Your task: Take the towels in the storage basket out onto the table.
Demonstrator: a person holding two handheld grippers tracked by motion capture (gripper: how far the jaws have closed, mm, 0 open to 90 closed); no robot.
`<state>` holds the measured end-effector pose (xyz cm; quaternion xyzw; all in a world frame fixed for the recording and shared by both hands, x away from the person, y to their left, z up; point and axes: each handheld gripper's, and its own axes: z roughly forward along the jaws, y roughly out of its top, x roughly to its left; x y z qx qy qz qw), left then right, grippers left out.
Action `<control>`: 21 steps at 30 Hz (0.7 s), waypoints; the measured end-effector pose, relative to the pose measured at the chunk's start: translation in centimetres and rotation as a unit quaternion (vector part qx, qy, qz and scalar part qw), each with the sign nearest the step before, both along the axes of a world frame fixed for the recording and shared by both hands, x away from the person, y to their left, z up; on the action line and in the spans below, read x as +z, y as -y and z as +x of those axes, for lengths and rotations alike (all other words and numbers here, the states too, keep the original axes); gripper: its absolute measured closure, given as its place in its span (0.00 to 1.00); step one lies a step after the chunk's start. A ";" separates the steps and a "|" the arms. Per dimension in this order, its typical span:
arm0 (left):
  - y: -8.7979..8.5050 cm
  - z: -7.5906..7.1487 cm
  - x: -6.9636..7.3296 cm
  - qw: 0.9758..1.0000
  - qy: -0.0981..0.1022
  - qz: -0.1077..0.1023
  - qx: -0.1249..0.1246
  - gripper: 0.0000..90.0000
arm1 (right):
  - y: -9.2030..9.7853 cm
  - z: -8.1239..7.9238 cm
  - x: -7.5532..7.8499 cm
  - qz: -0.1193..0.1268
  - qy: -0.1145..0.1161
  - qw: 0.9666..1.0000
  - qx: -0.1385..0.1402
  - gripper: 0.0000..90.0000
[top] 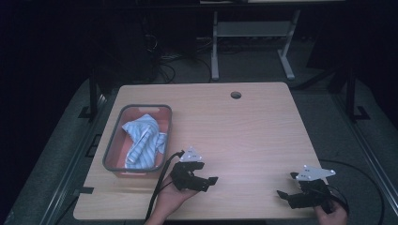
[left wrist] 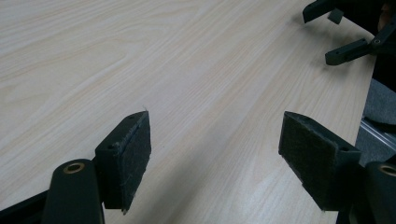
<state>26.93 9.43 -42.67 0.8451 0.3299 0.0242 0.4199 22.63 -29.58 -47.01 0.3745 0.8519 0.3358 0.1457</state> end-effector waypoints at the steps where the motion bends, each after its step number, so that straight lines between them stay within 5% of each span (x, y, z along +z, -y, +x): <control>1: 0.0 0.0 0.0 1.000 0.000 0.000 0.000 0.28 | 0.0 0.0 0.0 0.000 0.000 1.000 0.000 0.15; 14: 0.4 2.2 1.2 0.999 -0.034 0.012 0.011 0.27 | -0.3 -0.3 0.2 -0.006 0.002 1.000 0.000 0.15; 21: 0.5 3.2 2.2 0.999 -0.033 0.024 0.012 0.25 | -0.3 -0.3 0.2 -0.002 0.002 1.000 0.002 0.15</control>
